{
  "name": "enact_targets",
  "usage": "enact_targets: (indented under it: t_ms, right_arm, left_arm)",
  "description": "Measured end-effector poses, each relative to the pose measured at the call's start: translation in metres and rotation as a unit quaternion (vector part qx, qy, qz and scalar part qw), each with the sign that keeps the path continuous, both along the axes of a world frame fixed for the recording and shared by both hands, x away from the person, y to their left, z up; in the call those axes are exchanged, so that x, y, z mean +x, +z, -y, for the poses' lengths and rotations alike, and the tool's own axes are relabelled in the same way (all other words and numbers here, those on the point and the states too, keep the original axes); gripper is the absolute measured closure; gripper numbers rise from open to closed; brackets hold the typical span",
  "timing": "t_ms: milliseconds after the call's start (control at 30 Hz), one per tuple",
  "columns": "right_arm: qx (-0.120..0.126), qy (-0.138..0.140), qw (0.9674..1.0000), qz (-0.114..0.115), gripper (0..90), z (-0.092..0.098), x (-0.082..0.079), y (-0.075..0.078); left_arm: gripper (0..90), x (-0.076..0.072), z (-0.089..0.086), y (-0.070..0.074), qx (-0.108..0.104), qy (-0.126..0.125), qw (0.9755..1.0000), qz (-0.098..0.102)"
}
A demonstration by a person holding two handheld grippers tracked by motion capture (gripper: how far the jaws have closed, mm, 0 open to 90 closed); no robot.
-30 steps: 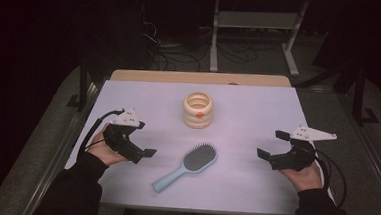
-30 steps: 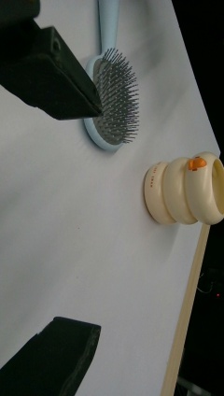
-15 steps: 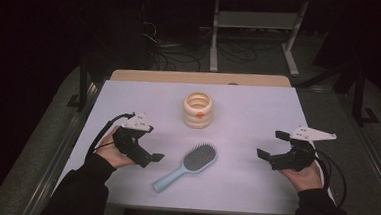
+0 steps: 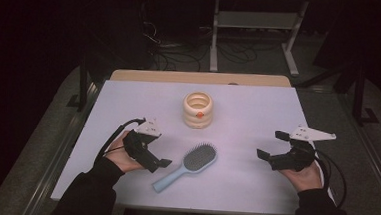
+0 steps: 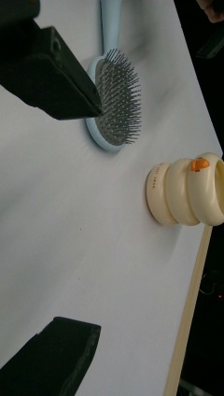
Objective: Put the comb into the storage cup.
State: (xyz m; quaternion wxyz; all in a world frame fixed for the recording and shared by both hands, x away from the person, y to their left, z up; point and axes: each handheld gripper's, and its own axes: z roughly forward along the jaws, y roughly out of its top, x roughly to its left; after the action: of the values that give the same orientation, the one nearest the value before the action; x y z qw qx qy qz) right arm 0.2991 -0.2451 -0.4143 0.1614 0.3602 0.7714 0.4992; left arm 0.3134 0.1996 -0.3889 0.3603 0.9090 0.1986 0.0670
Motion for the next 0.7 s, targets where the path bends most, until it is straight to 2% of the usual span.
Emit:
enact_targets:
  t_ms: [400,700]
  right_arm:
    - [0.0,0.002,1.0,-0.001,0.0,0.0,0.0,0.0]
    - [-0.001,0.004,1.0,-0.005,0.0,0.0,0.0,-0.001]
  left_arm:
    - [0.0,-0.002,0.01,-0.012,0.009,-0.003,0.9999,-0.012]
    - [0.0,-0.003,0.016,-0.019,0.023,-0.002,0.9996,-0.019]
